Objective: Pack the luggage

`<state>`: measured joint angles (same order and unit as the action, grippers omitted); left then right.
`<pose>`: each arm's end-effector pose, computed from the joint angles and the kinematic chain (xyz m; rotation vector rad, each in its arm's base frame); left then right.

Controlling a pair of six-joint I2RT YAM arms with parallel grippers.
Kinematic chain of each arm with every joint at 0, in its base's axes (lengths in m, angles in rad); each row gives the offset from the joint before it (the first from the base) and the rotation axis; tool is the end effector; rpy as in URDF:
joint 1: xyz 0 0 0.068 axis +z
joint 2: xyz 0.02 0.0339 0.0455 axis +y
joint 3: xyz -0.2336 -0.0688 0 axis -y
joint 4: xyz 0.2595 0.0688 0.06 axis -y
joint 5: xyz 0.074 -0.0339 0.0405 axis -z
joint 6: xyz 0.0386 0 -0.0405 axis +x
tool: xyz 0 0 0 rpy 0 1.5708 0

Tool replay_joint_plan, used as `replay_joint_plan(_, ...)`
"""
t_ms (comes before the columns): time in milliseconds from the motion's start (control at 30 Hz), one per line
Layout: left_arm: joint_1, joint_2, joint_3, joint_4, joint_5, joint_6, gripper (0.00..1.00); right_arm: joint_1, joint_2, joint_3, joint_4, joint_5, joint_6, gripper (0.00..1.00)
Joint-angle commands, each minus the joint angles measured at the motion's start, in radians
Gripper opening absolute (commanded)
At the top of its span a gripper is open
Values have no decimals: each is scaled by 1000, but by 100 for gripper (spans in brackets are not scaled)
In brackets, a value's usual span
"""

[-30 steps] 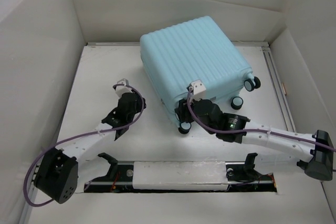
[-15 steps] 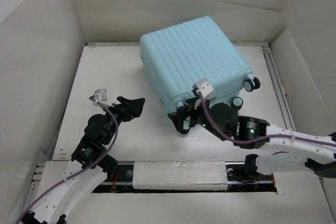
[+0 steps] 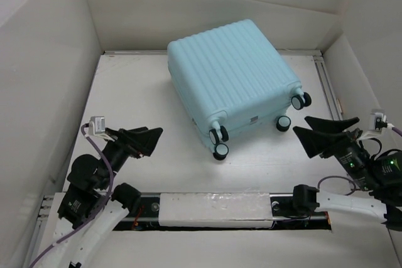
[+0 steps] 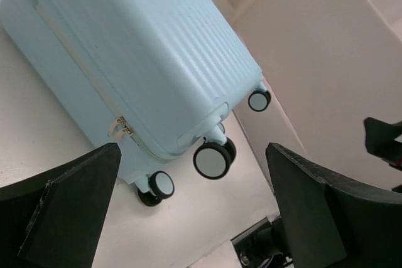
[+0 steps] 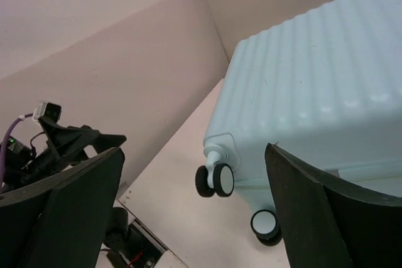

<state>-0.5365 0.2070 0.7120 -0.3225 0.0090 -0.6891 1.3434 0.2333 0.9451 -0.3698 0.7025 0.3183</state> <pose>0.0859 -0.0515 0.3600 -0.1039 1.4631 -1.0190 0.0350 0.0407 0.4171 -0.0461 1.3773 0.9780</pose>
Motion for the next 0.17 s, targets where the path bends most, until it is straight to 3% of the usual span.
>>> replay_joint_plan(0, -3, -37, -31, 17, 80, -3, 100, 7, -23, -32, -121, 17, 39, 100)
replay_joint_plan(133, -3, -23, -52, 45, 92, 10, 100, 7, 3, -23, -230, 55, 94, 100)
